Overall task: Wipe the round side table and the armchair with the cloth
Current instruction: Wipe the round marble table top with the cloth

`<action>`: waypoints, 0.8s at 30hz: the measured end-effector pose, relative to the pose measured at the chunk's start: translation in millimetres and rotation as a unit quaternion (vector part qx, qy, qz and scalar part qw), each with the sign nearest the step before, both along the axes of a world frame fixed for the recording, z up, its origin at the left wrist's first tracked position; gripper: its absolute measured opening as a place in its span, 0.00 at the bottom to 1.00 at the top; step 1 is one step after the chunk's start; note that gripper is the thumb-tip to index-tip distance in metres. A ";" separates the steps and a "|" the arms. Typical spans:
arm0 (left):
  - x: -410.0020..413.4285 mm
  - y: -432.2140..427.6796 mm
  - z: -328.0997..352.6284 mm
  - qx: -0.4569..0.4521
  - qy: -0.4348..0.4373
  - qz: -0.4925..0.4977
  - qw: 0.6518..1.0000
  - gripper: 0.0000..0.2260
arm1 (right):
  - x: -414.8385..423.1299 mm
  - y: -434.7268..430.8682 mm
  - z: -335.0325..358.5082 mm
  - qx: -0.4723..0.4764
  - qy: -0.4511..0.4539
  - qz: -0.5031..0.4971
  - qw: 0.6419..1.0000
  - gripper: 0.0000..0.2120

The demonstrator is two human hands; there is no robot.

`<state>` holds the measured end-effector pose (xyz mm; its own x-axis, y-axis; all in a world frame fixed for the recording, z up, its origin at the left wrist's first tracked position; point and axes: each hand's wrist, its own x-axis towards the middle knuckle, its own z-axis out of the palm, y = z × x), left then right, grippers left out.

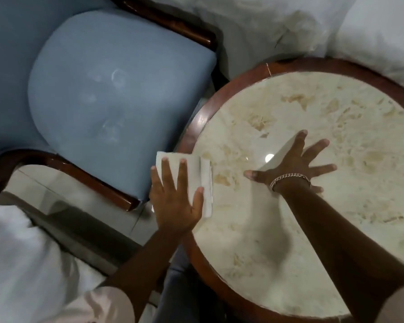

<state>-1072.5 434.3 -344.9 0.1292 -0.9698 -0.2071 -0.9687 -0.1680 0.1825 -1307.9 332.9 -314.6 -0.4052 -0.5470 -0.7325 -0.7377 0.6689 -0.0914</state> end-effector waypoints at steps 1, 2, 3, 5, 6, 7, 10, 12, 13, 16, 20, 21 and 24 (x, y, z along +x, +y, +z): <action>0.1 -10.8 -0.7 -0.002 0.009 -0.004 1.000 0.35 | -0.2 0.2 -0.1 -0.002 -0.002 0.000 1.000 0.78; 0.5 -27.3 -2.3 -0.005 0.019 -0.014 1.000 0.35 | -0.4 -0.4 0.0 -0.003 -0.005 0.000 1.000 0.78; 1.1 -46.6 -3.5 -0.015 0.027 -0.023 0.999 0.34 | -0.3 -0.6 0.4 -0.003 -0.008 0.000 1.000 0.78; 1.3 -76.8 -6.3 -0.034 0.037 -0.026 0.998 0.33 | 0.5 -0.1 0.0 -0.002 -0.010 0.001 1.000 0.78; 0.3 -81.1 -6.5 -0.039 0.038 -0.021 0.998 0.32 | 0.8 0.2 0.0 -0.001 -0.008 0.002 1.000 0.78; -1.3 -78.0 -6.5 -0.044 0.037 -0.018 0.998 0.31 | 0.8 0.4 0.2 0.002 -0.006 0.003 1.000 0.78; 0.0 -34.5 -6.1 -0.038 0.031 0.007 0.999 0.30 | 2.5 0.0 1.3 0.006 0.007 0.005 1.000 0.79; -2.1 12.9 -4.2 -0.005 0.034 0.055 0.998 0.30 | 4.2 -0.5 1.1 0.003 0.018 0.012 1.000 0.79; -8.0 37.1 -2.1 0.012 0.024 0.075 0.997 0.30 | 4.8 -0.8 1.1 0.002 0.024 0.014 1.000 0.80; -36.3 93.2 7.7 0.052 0.007 0.096 0.994 0.32 | 5.0 0.3 2.4 -0.006 0.034 0.017 0.999 0.80; -41.7 91.1 17.7 0.020 0.051 0.109 0.993 0.28 | 5.8 12.9 7.5 -0.042 -0.004 0.018 0.999 0.70; -36.2 84.8 22.6 -0.004 0.093 0.127 0.987 0.25 | 10.5 23.2 7.9 -0.076 -0.014 0.044 0.996 0.63; -11.3 64.7 40.4 -0.065 0.226 0.212 0.949 0.18 | 53.7 72.1 8.3 -0.261 -0.098 0.098 0.955 0.39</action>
<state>-1083.8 499.0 -304.6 0.4403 -0.8716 -0.2157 -0.6371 -0.4725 0.6090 -1254.1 405.0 -306.4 -0.1406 -0.9098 -0.3906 -0.7794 0.3450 -0.5230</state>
